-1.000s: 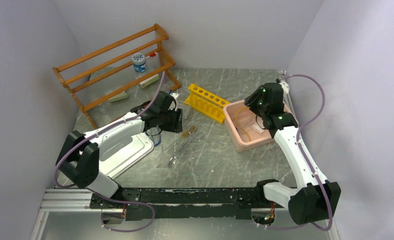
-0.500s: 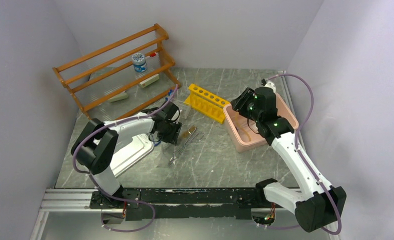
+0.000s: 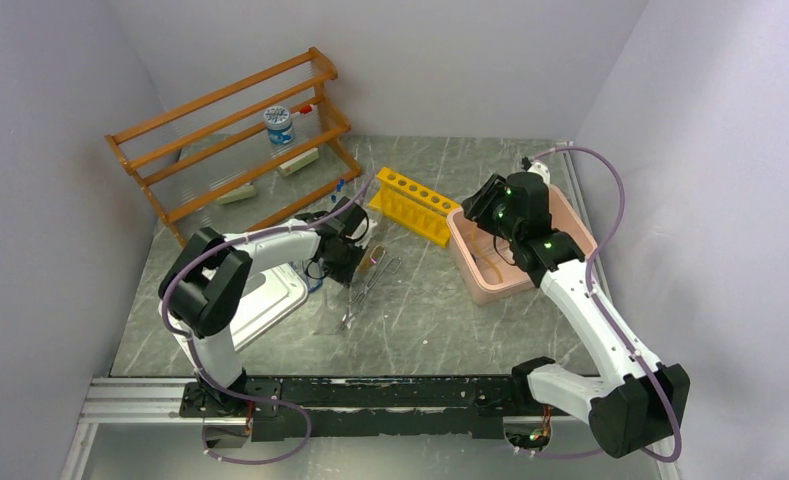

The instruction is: Organize the chemistry lab equipment

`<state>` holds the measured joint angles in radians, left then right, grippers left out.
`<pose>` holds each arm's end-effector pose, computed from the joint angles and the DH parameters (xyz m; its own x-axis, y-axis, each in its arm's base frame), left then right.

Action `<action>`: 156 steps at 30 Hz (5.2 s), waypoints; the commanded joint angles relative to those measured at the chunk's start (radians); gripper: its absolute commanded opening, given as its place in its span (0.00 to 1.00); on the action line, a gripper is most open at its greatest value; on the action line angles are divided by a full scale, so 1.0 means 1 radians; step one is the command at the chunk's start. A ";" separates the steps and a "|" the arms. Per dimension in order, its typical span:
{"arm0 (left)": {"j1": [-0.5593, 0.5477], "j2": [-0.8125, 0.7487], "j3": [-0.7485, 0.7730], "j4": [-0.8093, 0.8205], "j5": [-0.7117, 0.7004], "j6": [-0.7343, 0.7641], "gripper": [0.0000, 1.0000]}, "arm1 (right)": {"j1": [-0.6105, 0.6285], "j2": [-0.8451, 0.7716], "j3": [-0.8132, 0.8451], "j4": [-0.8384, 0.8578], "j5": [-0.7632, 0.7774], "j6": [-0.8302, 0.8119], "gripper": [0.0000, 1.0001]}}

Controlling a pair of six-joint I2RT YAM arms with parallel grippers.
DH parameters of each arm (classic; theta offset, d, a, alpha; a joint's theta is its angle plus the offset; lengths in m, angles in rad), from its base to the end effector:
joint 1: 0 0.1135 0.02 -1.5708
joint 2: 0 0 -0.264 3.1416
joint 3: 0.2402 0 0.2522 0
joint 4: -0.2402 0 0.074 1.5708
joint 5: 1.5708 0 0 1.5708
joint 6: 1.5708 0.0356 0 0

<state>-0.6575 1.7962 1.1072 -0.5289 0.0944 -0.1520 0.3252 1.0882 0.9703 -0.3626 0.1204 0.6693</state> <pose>0.2703 -0.2129 0.1587 -0.8302 0.4506 -0.3282 0.5144 0.8461 -0.1398 0.2333 0.0741 0.3276 -0.4777 0.4890 -0.7299 0.1022 0.8561 0.5066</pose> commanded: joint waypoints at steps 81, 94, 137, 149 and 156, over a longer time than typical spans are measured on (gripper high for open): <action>-0.021 -0.444 0.120 0.334 0.079 -0.164 0.68 | -0.149 0.122 0.037 -0.164 0.387 0.240 0.00; -0.021 -0.436 0.115 0.292 0.067 -0.168 0.68 | -0.164 0.338 -0.032 -0.045 0.401 0.348 0.02; -0.105 -0.319 -0.149 -0.093 -0.042 -0.291 0.63 | -0.150 -0.016 0.042 0.001 -0.196 -0.065 0.43; -0.105 -0.548 -0.192 -0.167 -0.204 -0.403 0.68 | 0.017 -0.146 -0.071 0.045 -0.250 -0.056 0.43; -0.106 -0.619 -0.244 -0.334 -0.246 -0.564 0.71 | 0.053 -0.194 -0.105 -0.003 -0.235 -0.040 0.43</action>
<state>-0.7555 1.2118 0.9131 -0.7345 -0.0967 -0.5968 0.3664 0.9310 0.8955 -0.3485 -0.1207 0.6262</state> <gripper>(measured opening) 0.688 0.430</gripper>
